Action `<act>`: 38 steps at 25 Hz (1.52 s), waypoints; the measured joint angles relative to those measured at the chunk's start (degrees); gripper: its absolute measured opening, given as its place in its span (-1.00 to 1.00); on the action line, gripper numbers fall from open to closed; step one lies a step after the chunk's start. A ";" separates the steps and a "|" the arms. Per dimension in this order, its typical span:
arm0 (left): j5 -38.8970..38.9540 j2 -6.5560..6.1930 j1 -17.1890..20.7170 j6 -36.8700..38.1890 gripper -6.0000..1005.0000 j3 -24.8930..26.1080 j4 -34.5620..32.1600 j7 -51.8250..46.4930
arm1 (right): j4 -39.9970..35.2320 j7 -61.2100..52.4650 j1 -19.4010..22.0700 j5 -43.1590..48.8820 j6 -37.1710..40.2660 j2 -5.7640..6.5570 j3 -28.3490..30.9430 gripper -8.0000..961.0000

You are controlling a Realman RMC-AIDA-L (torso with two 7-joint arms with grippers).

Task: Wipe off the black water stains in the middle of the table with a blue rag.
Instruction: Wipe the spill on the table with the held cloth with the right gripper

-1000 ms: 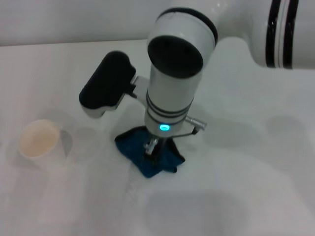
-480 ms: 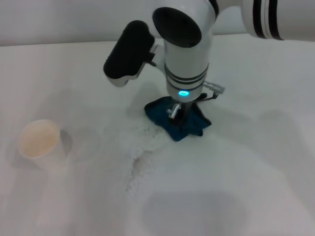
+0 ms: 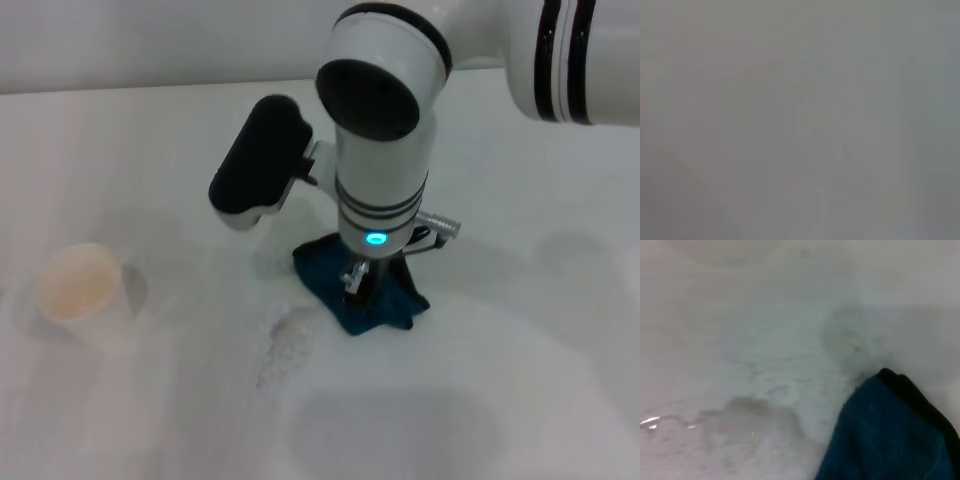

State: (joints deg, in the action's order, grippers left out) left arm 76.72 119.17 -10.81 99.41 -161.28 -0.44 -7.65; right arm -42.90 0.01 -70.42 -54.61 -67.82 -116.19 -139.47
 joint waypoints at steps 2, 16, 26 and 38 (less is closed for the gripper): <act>0.00 0.01 -0.25 0.00 0.76 0.00 0.00 0.00 | -2.05 -0.67 0.04 -0.05 -1.17 0.00 -0.33 -0.77; -0.13 0.08 -0.24 0.26 0.76 0.00 -0.64 0.00 | -14.19 -1.54 -1.15 -10.66 -2.05 0.00 -4.80 -0.77; -0.26 0.01 -0.26 0.34 0.76 0.01 -0.94 0.00 | -9.80 1.45 -0.47 -13.65 1.72 0.01 -5.78 -0.77; -0.26 -0.02 -0.48 0.51 0.76 0.00 -1.40 0.00 | 1.46 2.10 -3.36 -6.82 0.72 0.00 -4.11 -0.77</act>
State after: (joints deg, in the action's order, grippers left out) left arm 76.46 119.15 -11.28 99.92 -161.28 -1.84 -7.65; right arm -41.44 2.11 -73.78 -61.43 -67.11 -116.19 -143.58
